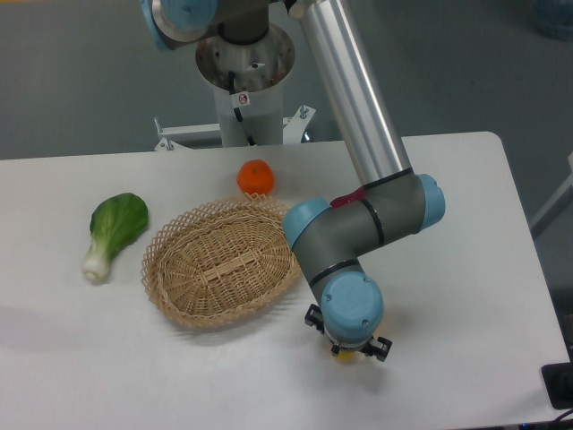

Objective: Pick up the mango from the table
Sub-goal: 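Lower the gripper around the mango and close the fingers on it, then lift the grasped mango up off the table and away from the basket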

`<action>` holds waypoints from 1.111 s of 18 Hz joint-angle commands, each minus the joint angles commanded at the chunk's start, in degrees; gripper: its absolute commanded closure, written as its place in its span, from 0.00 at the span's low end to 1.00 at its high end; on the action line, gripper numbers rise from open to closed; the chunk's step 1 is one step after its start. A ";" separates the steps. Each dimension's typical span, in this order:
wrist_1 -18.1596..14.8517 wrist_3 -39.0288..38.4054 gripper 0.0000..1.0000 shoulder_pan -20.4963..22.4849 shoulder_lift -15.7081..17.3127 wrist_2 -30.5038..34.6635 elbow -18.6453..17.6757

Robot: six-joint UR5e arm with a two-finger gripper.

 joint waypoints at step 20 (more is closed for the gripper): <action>-0.26 0.70 0.63 7.11 8.69 -10.45 0.61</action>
